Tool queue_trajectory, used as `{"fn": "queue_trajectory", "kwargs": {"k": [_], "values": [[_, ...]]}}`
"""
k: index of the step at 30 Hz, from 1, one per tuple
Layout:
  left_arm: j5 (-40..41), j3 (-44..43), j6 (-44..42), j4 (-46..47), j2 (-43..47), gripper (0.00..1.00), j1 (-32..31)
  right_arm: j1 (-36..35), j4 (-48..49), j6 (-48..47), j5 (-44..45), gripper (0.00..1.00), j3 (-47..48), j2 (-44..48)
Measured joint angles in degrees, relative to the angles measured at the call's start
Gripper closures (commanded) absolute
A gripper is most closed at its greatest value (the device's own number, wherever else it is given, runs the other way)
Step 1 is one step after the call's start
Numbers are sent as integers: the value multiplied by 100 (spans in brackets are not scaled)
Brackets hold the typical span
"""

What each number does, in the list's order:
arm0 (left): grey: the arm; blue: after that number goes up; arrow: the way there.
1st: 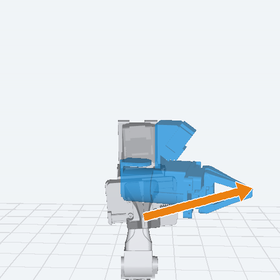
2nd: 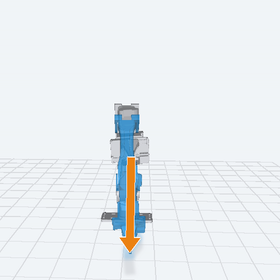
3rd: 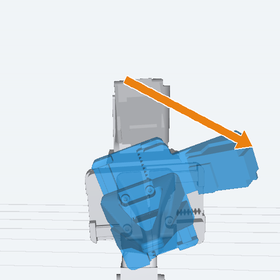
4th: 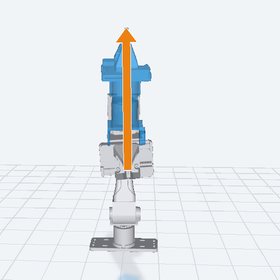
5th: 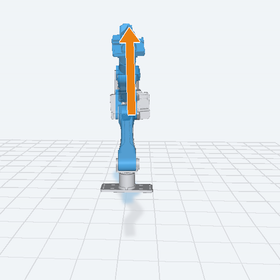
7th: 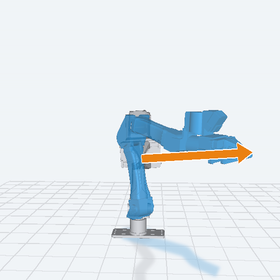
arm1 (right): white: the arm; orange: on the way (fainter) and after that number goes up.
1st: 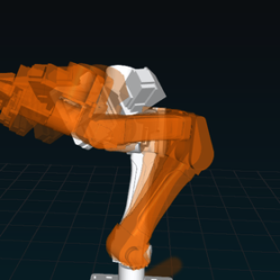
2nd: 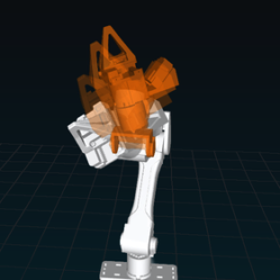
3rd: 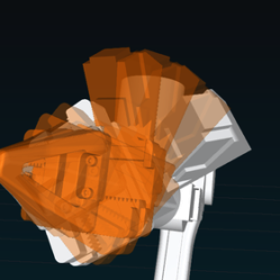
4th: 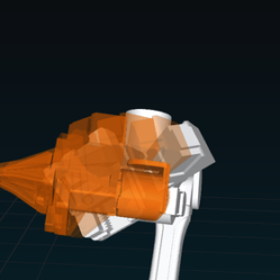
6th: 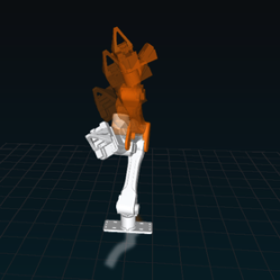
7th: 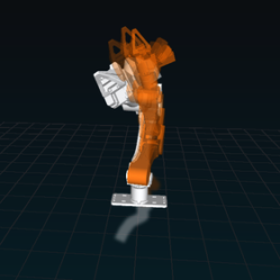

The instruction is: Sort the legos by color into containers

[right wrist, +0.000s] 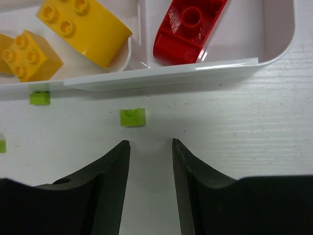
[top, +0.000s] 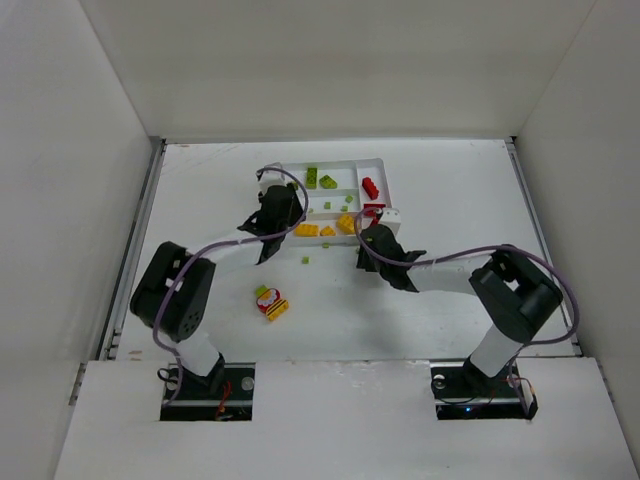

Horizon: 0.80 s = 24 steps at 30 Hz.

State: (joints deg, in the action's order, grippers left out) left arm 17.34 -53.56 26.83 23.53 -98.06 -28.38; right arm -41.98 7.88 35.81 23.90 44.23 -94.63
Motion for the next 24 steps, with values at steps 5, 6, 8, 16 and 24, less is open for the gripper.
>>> {"fn": "queue_trajectory", "kwargs": {"k": [5, 6, 8, 16, 24], "values": [[186, 1016, 63, 101, 1419, 64, -439, -72, 7, -96, 179, 54, 170, -264], [247, 1246, 63, 109, 1698, 64, -577, -90, 11, -114, 223, 54, 199, -306], [374, 1655, 63, 111, 2168, 64, -844, -118, 9, -151, 282, 54, 273, -376], [997, 2780, 79, -175, 3008, 64, -1486, -125, -7, -201, 514, 65, 619, -708], [1209, 2879, 74, -201, 2865, 57, -1744, -229, -120, -247, 767, 78, 756, -807]]}}
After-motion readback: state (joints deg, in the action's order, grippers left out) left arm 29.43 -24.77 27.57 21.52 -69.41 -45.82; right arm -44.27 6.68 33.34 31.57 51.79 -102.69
